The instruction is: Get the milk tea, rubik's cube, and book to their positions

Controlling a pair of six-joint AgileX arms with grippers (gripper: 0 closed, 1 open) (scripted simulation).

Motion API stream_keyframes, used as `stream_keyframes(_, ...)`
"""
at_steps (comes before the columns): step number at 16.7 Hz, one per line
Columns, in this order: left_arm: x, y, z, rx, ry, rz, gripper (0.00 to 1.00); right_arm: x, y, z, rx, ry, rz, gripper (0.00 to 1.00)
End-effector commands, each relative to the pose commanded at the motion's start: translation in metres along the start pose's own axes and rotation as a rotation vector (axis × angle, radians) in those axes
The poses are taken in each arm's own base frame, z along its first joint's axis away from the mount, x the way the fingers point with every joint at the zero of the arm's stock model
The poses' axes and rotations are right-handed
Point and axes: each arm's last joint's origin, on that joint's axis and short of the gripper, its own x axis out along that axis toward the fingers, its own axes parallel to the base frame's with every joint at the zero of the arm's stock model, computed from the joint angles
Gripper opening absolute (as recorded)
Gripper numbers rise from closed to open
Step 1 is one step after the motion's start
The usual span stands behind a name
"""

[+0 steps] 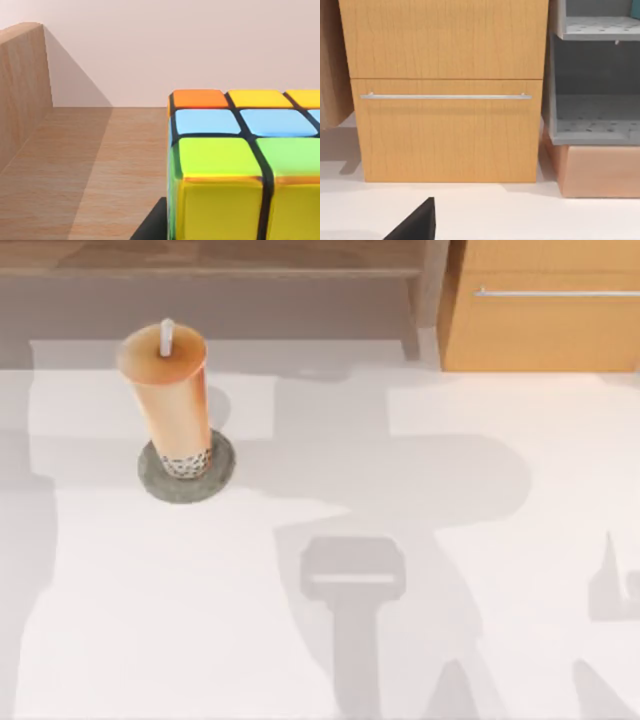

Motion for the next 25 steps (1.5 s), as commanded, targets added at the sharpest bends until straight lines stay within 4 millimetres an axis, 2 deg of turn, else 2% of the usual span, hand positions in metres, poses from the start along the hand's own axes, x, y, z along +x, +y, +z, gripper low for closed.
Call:
stream_keyframes(2, 0.0000, 0.0000, 0.0000, 0.000, 0.000, 0.000, 0.00, 0.0000, 0.0000, 0.0000, 0.000, 0.000, 0.000, 1.00)
stream_keyframes(15, 0.0000, 0.0000, 0.0000, 0.000, 0.000, 0.000, 0.98, 0.0000, 0.0000, 0.0000, 0.000, 0.000, 0.000, 1.00)
stream_keyframes(25, -0.0008, 0.0007, 0.0000, 0.000, 0.000, 0.002, 1.00, 0.0000, 0.0000, 0.0000, 0.000, 0.000, 0.000, 1.00)
